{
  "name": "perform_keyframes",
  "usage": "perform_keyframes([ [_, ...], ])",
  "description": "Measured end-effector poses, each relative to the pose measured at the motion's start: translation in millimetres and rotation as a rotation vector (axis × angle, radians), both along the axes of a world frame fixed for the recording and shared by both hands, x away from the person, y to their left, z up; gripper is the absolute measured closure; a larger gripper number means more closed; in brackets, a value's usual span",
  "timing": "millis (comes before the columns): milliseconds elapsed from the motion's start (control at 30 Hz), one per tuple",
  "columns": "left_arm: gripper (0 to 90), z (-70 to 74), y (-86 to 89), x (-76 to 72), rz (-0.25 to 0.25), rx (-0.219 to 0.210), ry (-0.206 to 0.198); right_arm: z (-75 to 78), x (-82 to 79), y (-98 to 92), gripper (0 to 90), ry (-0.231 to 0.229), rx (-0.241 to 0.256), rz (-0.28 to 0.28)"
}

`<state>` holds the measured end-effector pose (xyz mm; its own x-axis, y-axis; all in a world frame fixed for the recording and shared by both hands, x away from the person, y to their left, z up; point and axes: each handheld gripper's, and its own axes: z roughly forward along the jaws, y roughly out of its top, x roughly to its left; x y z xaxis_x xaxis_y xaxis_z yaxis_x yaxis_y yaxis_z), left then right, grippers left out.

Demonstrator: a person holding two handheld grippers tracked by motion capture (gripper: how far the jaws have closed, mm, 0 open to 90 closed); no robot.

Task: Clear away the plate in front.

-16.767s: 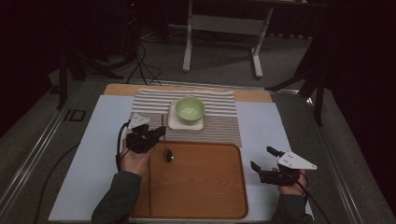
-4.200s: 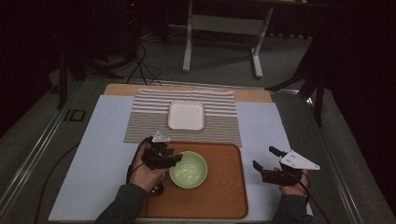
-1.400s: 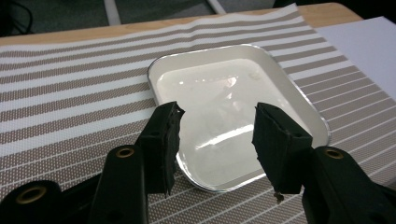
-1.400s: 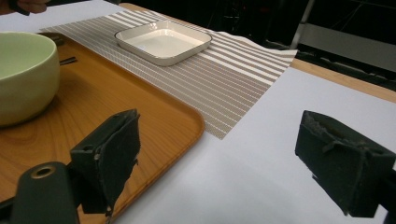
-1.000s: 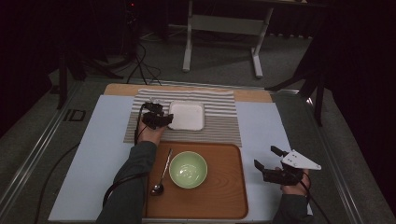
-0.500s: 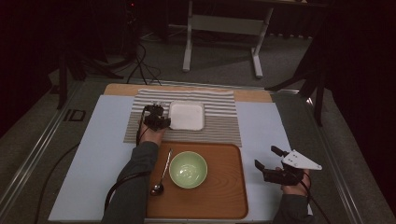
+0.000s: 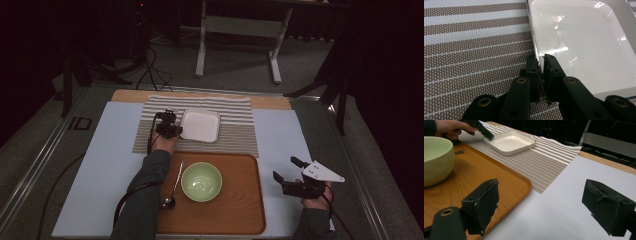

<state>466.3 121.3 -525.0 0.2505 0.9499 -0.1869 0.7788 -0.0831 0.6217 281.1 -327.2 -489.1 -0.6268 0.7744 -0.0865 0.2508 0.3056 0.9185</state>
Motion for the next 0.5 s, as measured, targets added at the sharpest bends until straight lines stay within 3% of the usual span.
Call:
perform_keyframes([
  [200, 83.9, 0.3, -0.6, 3.9, -0.002, 0.004, 0.004, -0.1, 0.1, 0.2, 13.5, 0.001, -0.002, 0.002],
  [500, 83.3, -0.9, 2.1, 9.3, 0.000, -0.036, 0.016, -0.4, 0.5, -0.9, 13.5, 0.003, -0.001, 0.002],
])
